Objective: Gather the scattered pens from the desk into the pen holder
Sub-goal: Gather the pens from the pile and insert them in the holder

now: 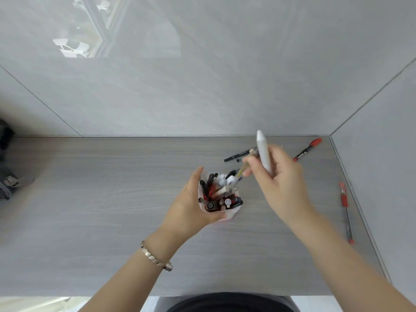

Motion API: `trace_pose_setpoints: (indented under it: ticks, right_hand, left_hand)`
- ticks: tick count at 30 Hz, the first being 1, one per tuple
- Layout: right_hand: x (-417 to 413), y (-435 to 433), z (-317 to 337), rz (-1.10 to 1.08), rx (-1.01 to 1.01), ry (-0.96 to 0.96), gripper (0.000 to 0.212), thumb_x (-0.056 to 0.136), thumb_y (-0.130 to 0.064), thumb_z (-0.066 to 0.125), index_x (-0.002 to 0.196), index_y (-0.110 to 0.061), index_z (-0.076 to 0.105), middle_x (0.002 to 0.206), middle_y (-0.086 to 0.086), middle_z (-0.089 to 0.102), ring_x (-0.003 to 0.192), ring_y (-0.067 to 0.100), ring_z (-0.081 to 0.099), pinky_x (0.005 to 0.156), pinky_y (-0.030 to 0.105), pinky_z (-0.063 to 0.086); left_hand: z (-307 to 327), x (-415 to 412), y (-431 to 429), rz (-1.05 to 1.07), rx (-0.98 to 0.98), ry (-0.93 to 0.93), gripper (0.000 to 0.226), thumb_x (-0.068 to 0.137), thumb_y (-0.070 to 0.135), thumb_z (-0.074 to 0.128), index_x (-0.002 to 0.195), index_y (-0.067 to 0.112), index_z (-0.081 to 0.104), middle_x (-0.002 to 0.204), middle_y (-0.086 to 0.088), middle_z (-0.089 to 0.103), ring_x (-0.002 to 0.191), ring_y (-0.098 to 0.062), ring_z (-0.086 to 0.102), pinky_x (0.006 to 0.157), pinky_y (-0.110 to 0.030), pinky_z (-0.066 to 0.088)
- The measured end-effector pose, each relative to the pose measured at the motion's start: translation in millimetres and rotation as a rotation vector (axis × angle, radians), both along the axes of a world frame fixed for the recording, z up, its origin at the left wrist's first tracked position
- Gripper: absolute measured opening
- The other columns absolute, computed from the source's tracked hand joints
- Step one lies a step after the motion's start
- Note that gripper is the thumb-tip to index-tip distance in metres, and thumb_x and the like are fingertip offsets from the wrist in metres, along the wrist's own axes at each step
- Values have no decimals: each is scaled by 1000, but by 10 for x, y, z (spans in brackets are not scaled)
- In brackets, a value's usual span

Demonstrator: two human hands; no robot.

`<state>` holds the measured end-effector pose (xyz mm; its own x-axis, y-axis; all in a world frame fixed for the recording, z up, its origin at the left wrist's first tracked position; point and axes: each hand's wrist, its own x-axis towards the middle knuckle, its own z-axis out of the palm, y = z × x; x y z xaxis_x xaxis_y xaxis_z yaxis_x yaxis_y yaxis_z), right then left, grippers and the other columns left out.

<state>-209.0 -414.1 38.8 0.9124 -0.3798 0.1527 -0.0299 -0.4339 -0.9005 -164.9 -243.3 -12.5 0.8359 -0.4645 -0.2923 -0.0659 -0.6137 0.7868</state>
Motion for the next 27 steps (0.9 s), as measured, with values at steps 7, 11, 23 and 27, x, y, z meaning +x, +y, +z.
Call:
trace_pose_setpoints:
  ticks: [7, 11, 23, 27]
  right_hand:
    - [-6, 124, -250, 57, -279, 98, 12, 82, -27, 61, 87, -16, 63, 75, 11, 66, 72, 26, 58, 65, 40, 49]
    - [-24, 106, -332, 39, -275, 81, 14, 78, -26, 63, 77, -12, 64, 79, 0, 54, 73, 12, 50, 66, 21, 42]
    - [-18, -84, -192, 124, 358, 749, 23, 80, -20, 65, 100, -8, 63, 62, 3, 53, 51, 9, 43, 53, 17, 38]
    - [-200, -376, -123, 98, 124, 791, 17, 81, 4, 50, 97, 4, 55, 82, 17, 62, 75, 22, 54, 72, 36, 43]
  left_hand:
    - [-13, -6, 26, -22, 13, -24, 107, 61, 26, 83, 141, 31, 12, 140, 2, 42, 130, -12, 39, 90, -20, 32]
    - [-20, -2, 27, -19, 26, -35, 107, 60, 23, 84, 140, 33, 13, 141, 2, 41, 131, -12, 38, 90, -22, 35]
    - [-44, -6, 27, -13, 5, -17, 100, 61, 20, 83, 137, 34, 18, 141, 5, 42, 129, -14, 40, 89, -22, 34]
    - [-21, -7, 21, -28, 1, -24, 98, 62, 18, 83, 137, 31, 20, 140, 7, 42, 128, -14, 41, 88, -22, 33]
